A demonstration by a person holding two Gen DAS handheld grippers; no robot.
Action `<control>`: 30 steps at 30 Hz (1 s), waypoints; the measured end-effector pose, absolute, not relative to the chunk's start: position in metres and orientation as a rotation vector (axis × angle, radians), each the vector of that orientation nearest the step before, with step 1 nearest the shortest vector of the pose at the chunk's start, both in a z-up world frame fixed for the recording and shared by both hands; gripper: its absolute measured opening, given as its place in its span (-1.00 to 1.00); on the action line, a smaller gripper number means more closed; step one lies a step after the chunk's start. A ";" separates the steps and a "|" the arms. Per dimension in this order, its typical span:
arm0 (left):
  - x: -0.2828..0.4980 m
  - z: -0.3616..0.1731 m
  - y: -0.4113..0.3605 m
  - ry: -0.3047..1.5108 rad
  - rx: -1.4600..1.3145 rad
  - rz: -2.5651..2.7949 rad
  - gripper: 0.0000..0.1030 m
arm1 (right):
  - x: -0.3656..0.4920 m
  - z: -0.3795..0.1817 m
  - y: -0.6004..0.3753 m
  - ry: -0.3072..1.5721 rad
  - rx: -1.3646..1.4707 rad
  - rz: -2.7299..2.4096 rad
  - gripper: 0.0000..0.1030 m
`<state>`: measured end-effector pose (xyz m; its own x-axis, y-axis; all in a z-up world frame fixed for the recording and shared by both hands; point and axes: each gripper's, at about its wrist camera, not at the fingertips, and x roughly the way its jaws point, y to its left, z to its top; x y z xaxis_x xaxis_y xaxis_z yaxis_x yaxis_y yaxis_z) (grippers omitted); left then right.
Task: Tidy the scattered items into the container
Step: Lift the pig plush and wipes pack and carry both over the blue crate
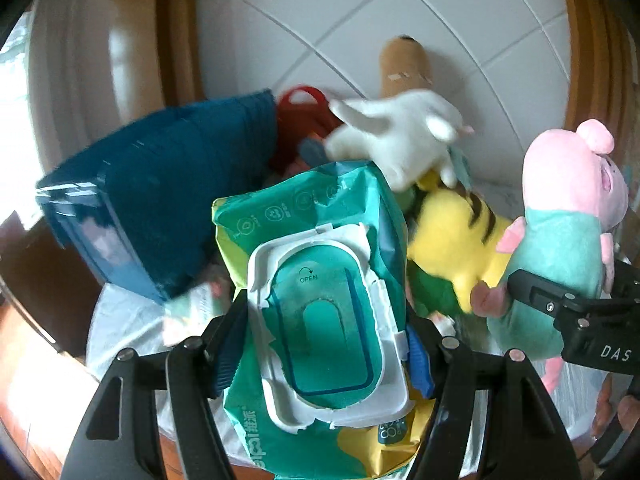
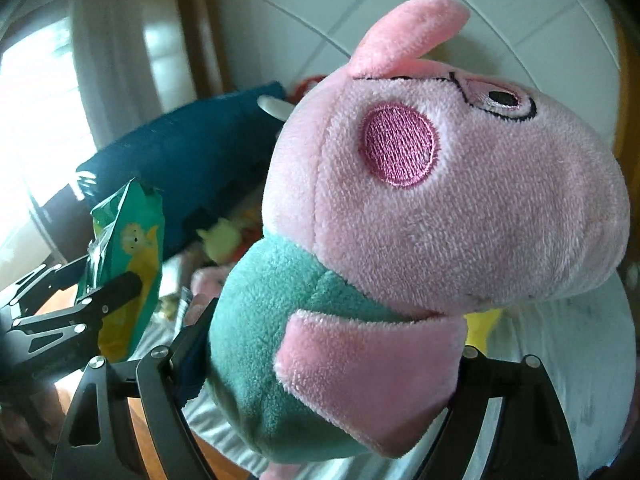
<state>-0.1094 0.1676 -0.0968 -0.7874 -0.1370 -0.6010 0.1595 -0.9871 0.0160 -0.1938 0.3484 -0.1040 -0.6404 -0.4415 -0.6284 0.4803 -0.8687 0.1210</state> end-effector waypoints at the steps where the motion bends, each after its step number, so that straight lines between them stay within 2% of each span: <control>1: -0.107 -0.091 0.163 0.054 0.927 -2.821 0.29 | -0.192 -0.098 0.346 0.083 0.903 -2.448 0.67; 10: -0.098 -0.039 0.087 0.025 0.723 -2.744 0.30 | -0.198 -0.037 0.272 0.121 0.724 -2.338 0.68; 19: -0.129 0.025 -0.080 -0.024 0.550 -2.714 0.30 | -0.210 0.038 0.120 0.119 0.481 -2.303 0.70; 25: -0.178 0.049 -0.193 -0.092 0.619 -2.686 0.30 | -0.231 0.068 -0.004 0.140 0.438 -2.334 0.70; 30: -0.234 0.042 -0.258 -0.095 0.733 -2.677 0.30 | -0.281 0.064 -0.089 0.228 0.531 -2.398 0.70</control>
